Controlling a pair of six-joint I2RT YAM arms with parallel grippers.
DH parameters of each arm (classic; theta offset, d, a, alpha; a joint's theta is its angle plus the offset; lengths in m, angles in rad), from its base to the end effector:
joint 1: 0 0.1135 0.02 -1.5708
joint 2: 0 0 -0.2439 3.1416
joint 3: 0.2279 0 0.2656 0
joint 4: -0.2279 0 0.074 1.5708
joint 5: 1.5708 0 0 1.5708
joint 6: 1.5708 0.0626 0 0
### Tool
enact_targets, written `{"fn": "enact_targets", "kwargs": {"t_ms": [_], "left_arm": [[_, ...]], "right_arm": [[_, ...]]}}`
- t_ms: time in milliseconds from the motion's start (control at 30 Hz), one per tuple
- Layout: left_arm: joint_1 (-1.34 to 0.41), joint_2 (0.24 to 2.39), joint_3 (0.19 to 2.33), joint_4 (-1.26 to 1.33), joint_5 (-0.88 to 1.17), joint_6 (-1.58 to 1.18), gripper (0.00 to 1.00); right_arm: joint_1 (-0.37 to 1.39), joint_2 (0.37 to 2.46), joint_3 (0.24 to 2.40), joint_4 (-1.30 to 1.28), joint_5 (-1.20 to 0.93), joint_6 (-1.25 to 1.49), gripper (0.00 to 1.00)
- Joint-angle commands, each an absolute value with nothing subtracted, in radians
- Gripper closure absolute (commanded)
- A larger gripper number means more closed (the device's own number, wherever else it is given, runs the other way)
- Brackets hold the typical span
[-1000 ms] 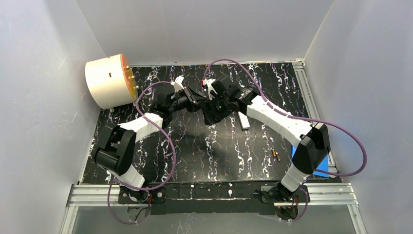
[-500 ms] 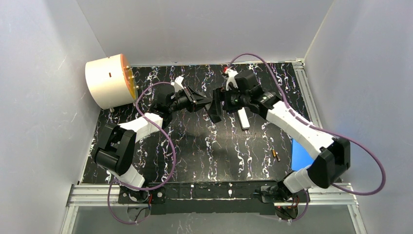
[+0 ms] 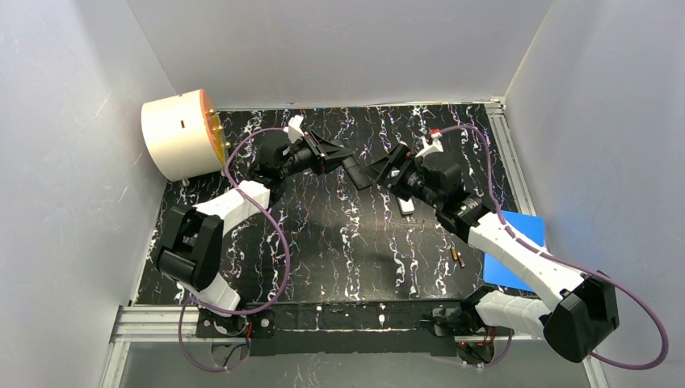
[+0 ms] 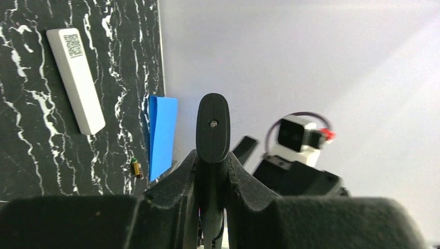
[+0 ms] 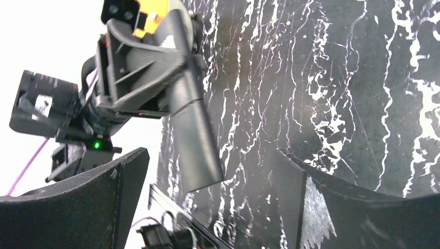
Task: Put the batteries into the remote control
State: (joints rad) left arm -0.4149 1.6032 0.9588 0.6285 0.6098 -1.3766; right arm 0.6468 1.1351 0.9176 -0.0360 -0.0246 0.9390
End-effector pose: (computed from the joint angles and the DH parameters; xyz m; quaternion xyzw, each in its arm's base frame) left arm 0.3480 -0.1925 0.2478 -0.1277 0.7001 -0.6561 0.2511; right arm 0.2503 0.1910 0.3031 0.1077 0.7834 0.4428 0.4226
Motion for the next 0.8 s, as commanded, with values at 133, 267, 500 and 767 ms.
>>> {"fn": "enact_targets", "kwargs": {"t_ms": [133,267,500,767], "left_arm": [[-0.416,1.566,1.021,0.651,0.635,-1.475,1.0],[-0.416,1.569,1.034,0.65,0.629,-1.499,1.0],[-0.417,1.578,1.068,0.65,0.624,-1.544,1.0],[-0.416,1.576,1.086,0.65,0.611,-1.6,1.0]], "right_arm": [[0.643,1.102,0.8,0.314,0.036,1.235,0.03],[0.644,1.124,0.793,0.349,0.016,1.274,0.05],[0.644,1.161,0.79,0.361,-0.027,1.304,0.14],[0.642,1.184,0.778,0.371,-0.06,1.303,0.47]]}}
